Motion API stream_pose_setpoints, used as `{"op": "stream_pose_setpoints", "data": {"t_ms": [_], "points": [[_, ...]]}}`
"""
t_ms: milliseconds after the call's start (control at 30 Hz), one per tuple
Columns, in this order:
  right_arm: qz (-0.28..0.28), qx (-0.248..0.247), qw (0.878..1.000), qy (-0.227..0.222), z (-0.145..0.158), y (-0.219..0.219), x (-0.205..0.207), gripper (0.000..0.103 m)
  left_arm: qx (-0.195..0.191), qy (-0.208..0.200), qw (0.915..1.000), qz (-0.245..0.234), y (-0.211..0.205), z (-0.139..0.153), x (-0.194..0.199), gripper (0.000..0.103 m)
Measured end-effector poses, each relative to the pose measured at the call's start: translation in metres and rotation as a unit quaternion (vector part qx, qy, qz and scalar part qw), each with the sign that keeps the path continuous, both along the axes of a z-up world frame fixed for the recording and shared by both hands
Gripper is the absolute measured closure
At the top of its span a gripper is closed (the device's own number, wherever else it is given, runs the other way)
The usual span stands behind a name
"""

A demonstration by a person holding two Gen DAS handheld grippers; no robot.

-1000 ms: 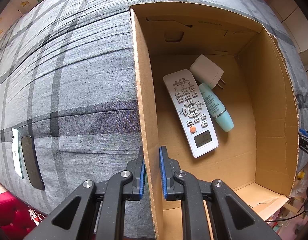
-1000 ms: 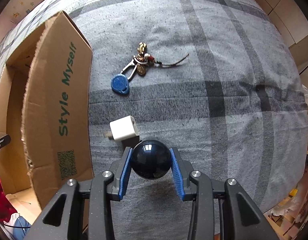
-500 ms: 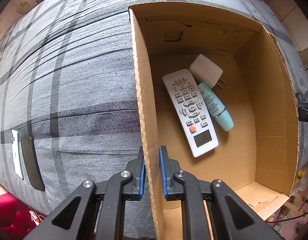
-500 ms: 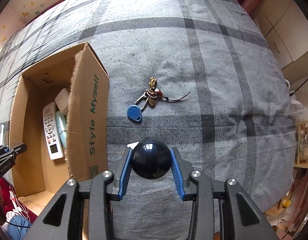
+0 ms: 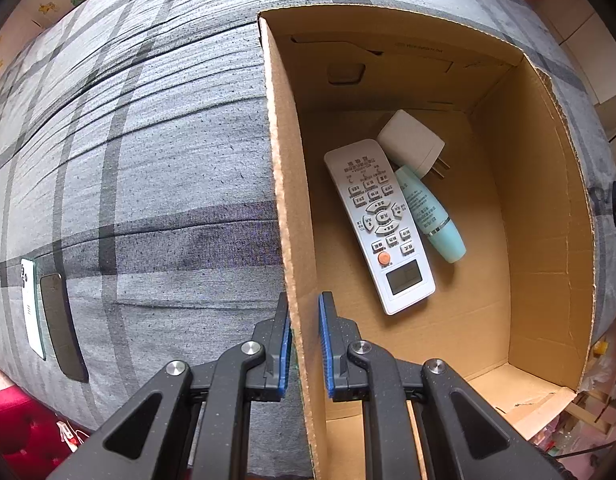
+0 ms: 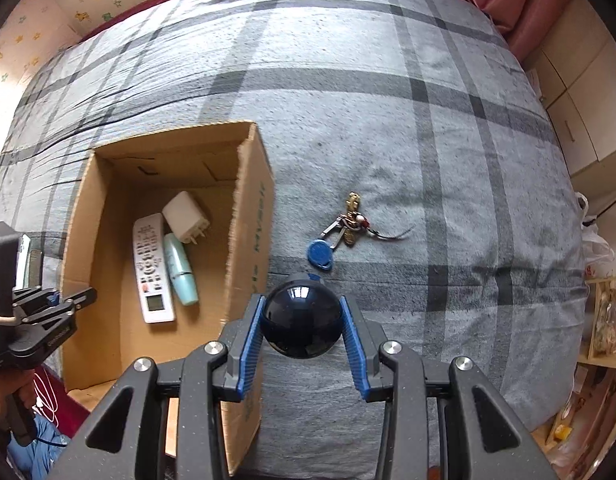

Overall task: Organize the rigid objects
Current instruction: 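Carry the black ball into the box with the right gripper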

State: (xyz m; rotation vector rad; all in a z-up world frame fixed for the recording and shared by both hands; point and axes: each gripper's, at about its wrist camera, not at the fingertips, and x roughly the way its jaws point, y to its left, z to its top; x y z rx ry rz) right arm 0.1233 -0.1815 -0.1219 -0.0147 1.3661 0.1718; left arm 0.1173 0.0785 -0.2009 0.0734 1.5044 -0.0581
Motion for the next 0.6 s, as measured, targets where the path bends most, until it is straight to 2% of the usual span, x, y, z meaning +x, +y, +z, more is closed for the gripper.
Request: {"op": "stream_pose_setpoints", "data": {"t_ms": [300, 600], "points": [[0.046, 0.022, 0.999, -0.001, 0.017, 0.044, 0.001, 0.063, -0.003, -0.001, 1.0, -0.001, 0.001, 0.0, 0.0, 0.09], [0.096, 0.031, 0.995, 0.006, 0.011, 0.091, -0.008, 0.063, -0.009, -0.002, 1.0, -0.002, 0.003, 0.001, -0.001, 0.09]]}}
